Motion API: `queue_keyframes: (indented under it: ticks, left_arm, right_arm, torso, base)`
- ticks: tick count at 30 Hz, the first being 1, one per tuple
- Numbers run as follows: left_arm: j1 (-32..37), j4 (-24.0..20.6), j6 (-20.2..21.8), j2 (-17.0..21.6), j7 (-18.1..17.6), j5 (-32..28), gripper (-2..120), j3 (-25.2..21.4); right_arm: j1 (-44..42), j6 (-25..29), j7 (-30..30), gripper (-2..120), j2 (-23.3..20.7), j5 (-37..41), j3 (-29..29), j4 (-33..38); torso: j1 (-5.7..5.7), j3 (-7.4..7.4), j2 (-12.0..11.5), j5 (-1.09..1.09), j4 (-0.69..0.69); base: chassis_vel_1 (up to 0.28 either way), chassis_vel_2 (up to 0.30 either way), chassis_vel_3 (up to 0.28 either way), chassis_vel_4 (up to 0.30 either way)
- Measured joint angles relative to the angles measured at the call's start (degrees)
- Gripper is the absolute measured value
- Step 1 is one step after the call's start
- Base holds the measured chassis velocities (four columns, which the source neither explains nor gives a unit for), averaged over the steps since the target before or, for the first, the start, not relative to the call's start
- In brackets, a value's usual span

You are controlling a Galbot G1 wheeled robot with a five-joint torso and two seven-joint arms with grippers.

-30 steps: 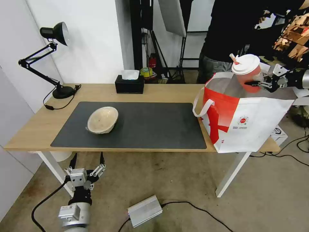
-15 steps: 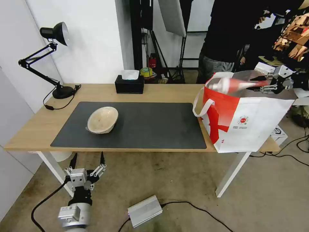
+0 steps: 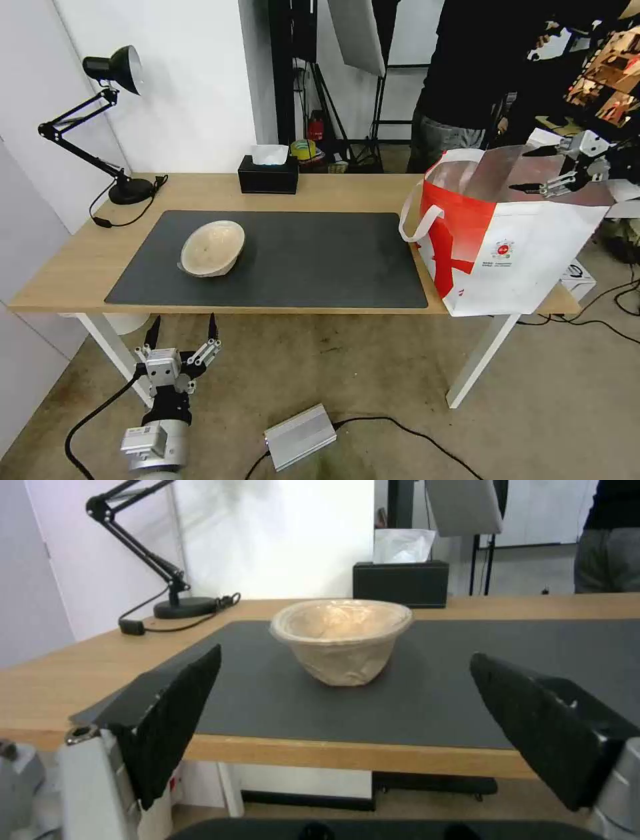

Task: Pick up the trash from the table and place it into the takeout bag.

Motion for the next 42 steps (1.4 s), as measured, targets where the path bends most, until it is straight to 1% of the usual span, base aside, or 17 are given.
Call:
queue_keyframes:
  ticks: [3,5,6,8,9,13,14,18,23,29,33,34,35,38,39,41,42]
  left_arm:
    - [-0.16,0.13,0.03,-0.01,0.00,0.00,100,0.02]
    - [-0.27,0.14,0.10,-0.01,0.00,0.01,100,0.01]
    - [-0.27,0.14,0.10,-0.01,0.00,0.01,100,0.01]
    - [-0.36,0.14,0.17,0.05,0.01,0.00,100,-0.03]
    - [-0.36,0.14,0.17,0.05,0.01,0.00,100,-0.03]
    - [-0.44,0.14,0.22,0.13,0.01,-0.03,100,-0.11]
    - [-0.44,0.14,0.22,0.13,0.01,-0.03,100,-0.11]
    - [-0.29,0.14,0.23,0.09,0.02,-0.03,100,-0.19]
    - [-0.11,0.11,0.22,-0.03,0.02,-0.05,100,-0.28]
    - [0.04,-0.16,0.19,-0.14,0.02,-0.06,100,-0.36]
    - [0.15,-0.48,0.19,-0.25,0.04,-0.06,100,-0.36]
    - [0.15,-0.48,0.19,-0.25,0.04,-0.06,100,-0.36]
    - [0.19,-0.55,0.19,-0.28,0.03,-0.06,100,-0.35]
    - [0.31,-0.75,0.18,-0.35,0.05,-0.03,100,-0.33]
    - [0.31,-0.75,0.18,-0.35,0.05,-0.03,100,-0.33]
    - [0.40,-0.80,0.19,-0.37,0.05,0.00,100,-0.40]
    - [0.45,-0.82,0.18,-0.39,0.05,0.01,100,-0.41]
  right_arm:
    - [0.34,-0.08,0.16,74,0.00,1.14,0.04,0.64]
    - [0.43,-0.38,1.01,72,-0.12,4.61,0.15,2.23]
    - [0.43,-0.38,1.01,72,-0.12,4.61,0.15,2.23]
    - [0.09,-1.74,3.11,71,-0.36,8.29,0.52,5.28]
    - [0.09,-1.74,3.11,71,-0.36,8.29,0.52,5.28]
    - [-0.44,-3.73,10.21,70,-0.41,13.62,0.56,11.37]
    - [-0.44,-3.73,10.21,70,-0.41,13.62,0.56,11.37]
    - [0.59,-4.24,17.63,70,0.49,15.57,-0.53,14.79]
    - [1.05,-4.24,20.94,70,1.10,16.81,-1.21,16.50]
    - [1.67,-4.25,22.42,70,1.44,17.81,-1.33,17.56]
    - [0.98,-5.03,27.68,71,0.96,21.35,-1.29,21.27]
    - [0.98,-5.03,27.68,71,0.96,21.35,-1.29,21.27]
    - [0.23,-5.53,29.91,71,0.79,22.77,-1.09,22.70]
    - [-2.94,-7.62,40.27,72,0.09,28.48,0.02,29.25]
    - [-2.94,-7.62,40.27,72,0.09,28.48,0.02,29.25]
    - [-5.91,-9.40,47.53,83,-0.07,32.14,2.03,34.70]
    - [-6.79,-10.37,50.72,85,-0.09,33.33,2.58,37.06]
  torso:
    - [0.00,0.00,0.00,0.00,0.00]
    - [0.00,0.00,0.00,0.00,0.00]
    - [0.00,0.00,0.00,0.00,0.00]
    - [0.00,0.00,0.00,-0.01,0.00]
    - [0.00,0.00,0.00,-0.01,0.00]
    - [0.00,-0.01,0.00,-0.01,0.01]
    - [0.00,-0.01,0.00,-0.01,0.01]
    - [0.00,-0.01,0.00,-0.02,0.01]
    - [0.00,-0.01,0.00,-0.01,0.00]
    - [0.00,-0.01,0.00,-0.01,0.00]
    - [0.00,-0.01,0.00,-0.01,0.00]
    - [0.00,-0.01,0.00,-0.01,0.00]
    - [0.00,-0.01,0.00,-0.01,0.00]
    - [0.00,-0.01,0.00,-0.01,0.00]
    - [0.00,-0.01,0.00,-0.01,0.00]
    - [0.00,-0.01,0.00,0.00,0.00]
    - [0.00,-0.01,0.00,-0.01,0.00]
  base:
    - [0.000,0.000,0.000,0.000]
    - [0.000,0.000,0.000,0.000]
    - [0.000,0.000,0.000,0.000]
    - [0.000,0.000,0.000,0.000]
    - [0.000,0.000,0.000,0.000]
    - [0.000,0.000,0.000,0.000]
    - [0.000,0.000,0.000,0.000]
    - [0.000,0.000,0.000,0.000]
    - [0.000,0.000,0.000,0.000]
    - [0.000,0.000,0.000,0.000]
    - [0.000,0.000,0.000,0.000]
    - [0.000,0.000,0.000,0.000]
    - [0.000,0.000,0.000,0.000]
    - [0.000,0.000,0.000,0.000]
    - [0.000,0.000,0.000,0.000]
    - [0.000,0.000,0.000,0.000]
    - [0.000,0.000,0.000,0.000]
